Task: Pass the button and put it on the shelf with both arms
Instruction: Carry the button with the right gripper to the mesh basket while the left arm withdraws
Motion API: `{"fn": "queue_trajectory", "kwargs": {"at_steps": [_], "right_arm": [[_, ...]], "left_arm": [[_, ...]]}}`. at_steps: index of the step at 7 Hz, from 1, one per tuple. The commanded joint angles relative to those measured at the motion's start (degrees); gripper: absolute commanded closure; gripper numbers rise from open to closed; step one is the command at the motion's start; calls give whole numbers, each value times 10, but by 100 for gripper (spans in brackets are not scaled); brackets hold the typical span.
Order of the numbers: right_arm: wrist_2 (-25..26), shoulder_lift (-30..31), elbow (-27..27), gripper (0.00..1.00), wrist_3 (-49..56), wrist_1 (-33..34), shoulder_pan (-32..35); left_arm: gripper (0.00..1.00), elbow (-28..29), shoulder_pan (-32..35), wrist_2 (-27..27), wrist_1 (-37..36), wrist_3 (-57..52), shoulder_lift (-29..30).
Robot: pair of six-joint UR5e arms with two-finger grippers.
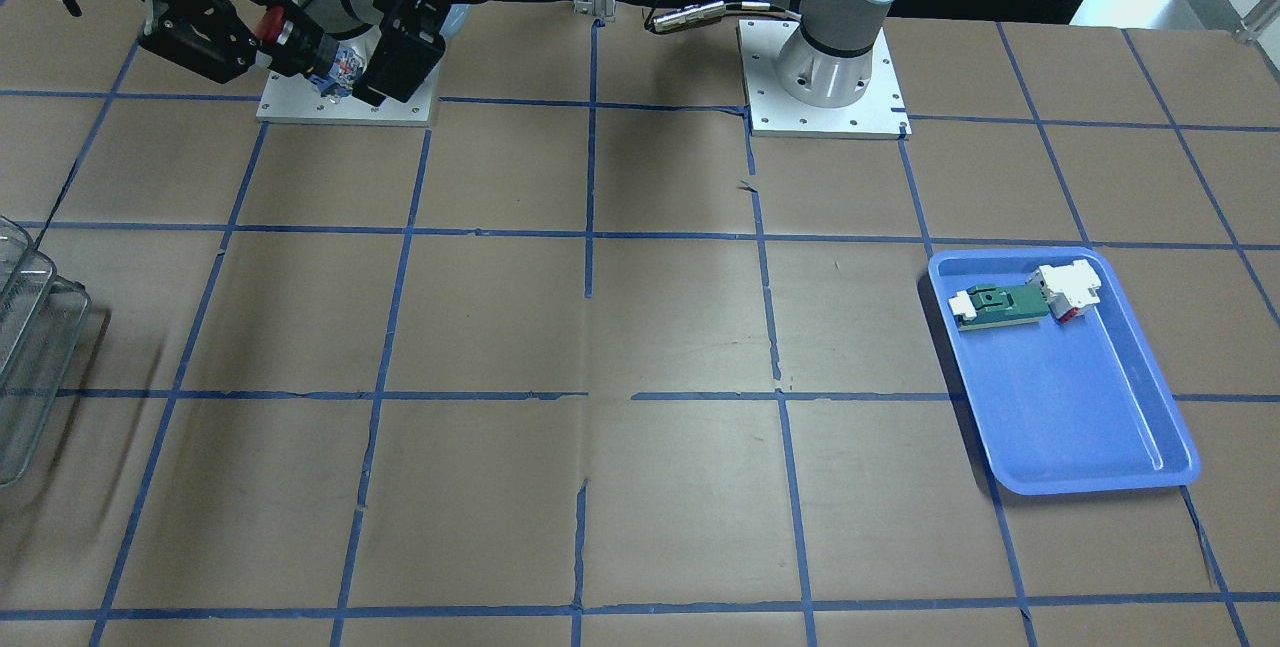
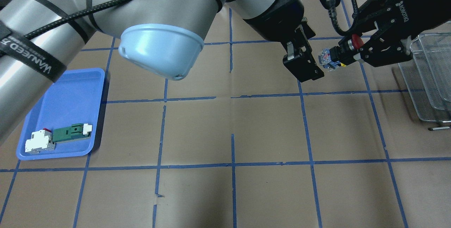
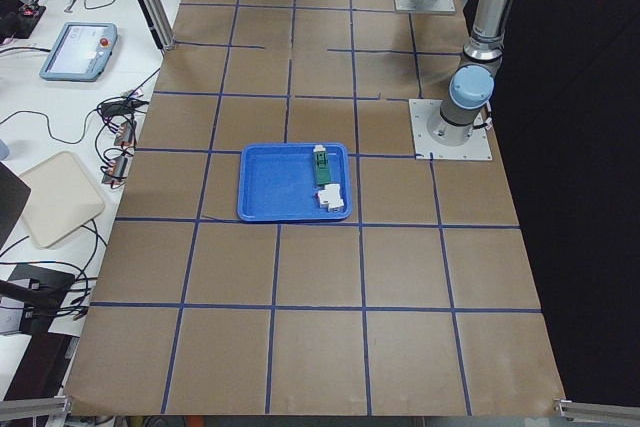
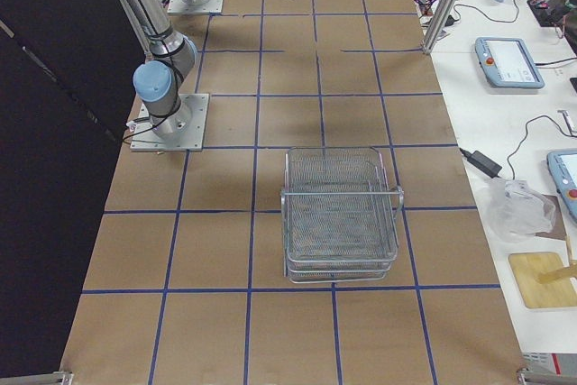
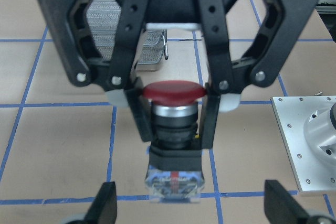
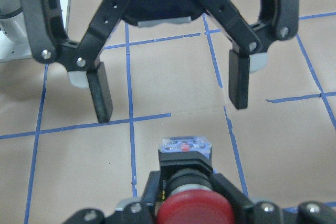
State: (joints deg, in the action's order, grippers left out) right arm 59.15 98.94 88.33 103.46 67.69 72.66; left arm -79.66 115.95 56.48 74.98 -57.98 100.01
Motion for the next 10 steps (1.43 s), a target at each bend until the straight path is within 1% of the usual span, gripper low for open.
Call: {"fn": "queue_trajectory", "kwargs": {"at_steps": [1, 2, 3, 4, 5, 6, 7, 8, 9, 10], "right_arm": [[87, -5, 3, 100, -18, 42, -33], [142, -23, 4, 100, -44, 103, -64], [200, -64, 7, 100, -39, 170, -86], [298, -118, 3, 100, -34, 243, -116], [348, -148, 0, 100, -27, 267, -145], [371, -167, 1, 100, -1, 323, -171], [384, -194, 2, 100, 19, 355, -179], [381, -222, 0, 100, 29, 362, -194], [375, -233, 1, 100, 56, 372, -206], [374, -246, 1, 100, 58, 373, -208]], "left_arm": [[0, -1, -39, 105, 53, 29, -12], [0, -15, -66, 145, 72, 44, -24], [0, -31, -103, 192, 80, 52, -44], [0, -55, -147, 195, 96, 71, -59], [0, -75, -191, 209, 102, 76, -74], [0, -93, -224, 255, 114, 90, -95], [0, -116, -229, 256, 115, 155, -106], [0, -129, -236, 259, 116, 208, -117], [0, -131, -240, 259, 113, 259, -121], [0, -126, -251, 259, 113, 358, -119]]}}
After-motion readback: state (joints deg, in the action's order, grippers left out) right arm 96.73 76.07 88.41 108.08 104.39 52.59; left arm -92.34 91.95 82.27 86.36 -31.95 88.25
